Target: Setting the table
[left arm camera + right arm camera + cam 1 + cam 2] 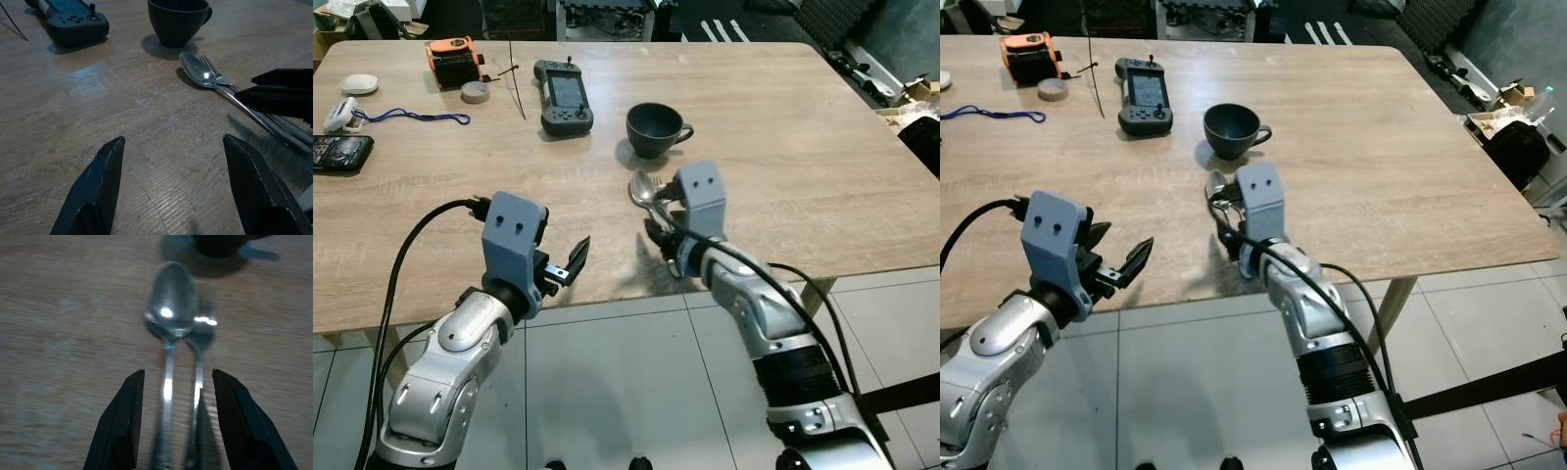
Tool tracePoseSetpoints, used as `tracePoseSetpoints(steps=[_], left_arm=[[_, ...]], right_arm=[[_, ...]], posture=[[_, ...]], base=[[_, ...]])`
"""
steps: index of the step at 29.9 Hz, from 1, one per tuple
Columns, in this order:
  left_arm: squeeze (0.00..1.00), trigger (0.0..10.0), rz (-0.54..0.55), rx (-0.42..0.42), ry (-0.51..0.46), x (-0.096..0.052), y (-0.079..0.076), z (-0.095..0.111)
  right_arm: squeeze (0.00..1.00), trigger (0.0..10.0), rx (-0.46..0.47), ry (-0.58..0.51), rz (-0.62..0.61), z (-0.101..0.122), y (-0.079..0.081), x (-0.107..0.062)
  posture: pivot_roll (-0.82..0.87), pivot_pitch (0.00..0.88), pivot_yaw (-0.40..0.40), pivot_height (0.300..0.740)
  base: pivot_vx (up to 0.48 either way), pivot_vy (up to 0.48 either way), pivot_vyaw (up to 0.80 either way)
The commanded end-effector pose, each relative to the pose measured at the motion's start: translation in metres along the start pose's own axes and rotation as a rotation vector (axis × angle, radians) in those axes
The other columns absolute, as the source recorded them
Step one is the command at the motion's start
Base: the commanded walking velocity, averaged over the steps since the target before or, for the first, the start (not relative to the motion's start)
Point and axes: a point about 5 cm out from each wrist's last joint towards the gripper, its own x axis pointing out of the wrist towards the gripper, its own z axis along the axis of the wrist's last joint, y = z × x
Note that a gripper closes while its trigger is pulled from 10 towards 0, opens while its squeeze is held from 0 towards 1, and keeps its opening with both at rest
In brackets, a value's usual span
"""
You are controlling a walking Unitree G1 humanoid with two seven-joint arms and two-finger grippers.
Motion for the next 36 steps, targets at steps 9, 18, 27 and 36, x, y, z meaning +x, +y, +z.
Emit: tracePoseSetpoints(steps=[9,18,27,36], left_arm=[[0.0,10.0,-0.011,-0.008,0.027,-0.001,-0.001,-0.007],[0.0,10.0,-0.013,-0.006,0.023,0.0,-0.001,-0.006],[0.0,10.0,-0.022,-0.013,0.02,0.002,-0.004,-0.006],[0.0,10.0,-0.013,-0.007,0.019,0.001,-0.001,-0.004]], right_arm=[[0.0,10.0,0.011,0.084,-0.073,-0.027,-0.037,-0.027],[0.0,10.0,0.053,0.064,-0.045,-0.024,-0.027,-0.024],[0.0,10.0,0.0,-0.024,-0.08,-0.005,-0.029,0.0],[0.0,10.0,-0.032,0.023,-0.09,-0.018,-0.026,0.01]], posture=[[0.06,0.307,0.003,0.74],[0.07,0.311,0.005,0.74],[0.07,0.311,0.014,0.74],[0.09,0.322,0.013,0.74]], base=[[0.0,0.0,0.0],[0.0,0.0,0.0],[0.0,0.0,0.0],[0.0,0.0,0.0]])
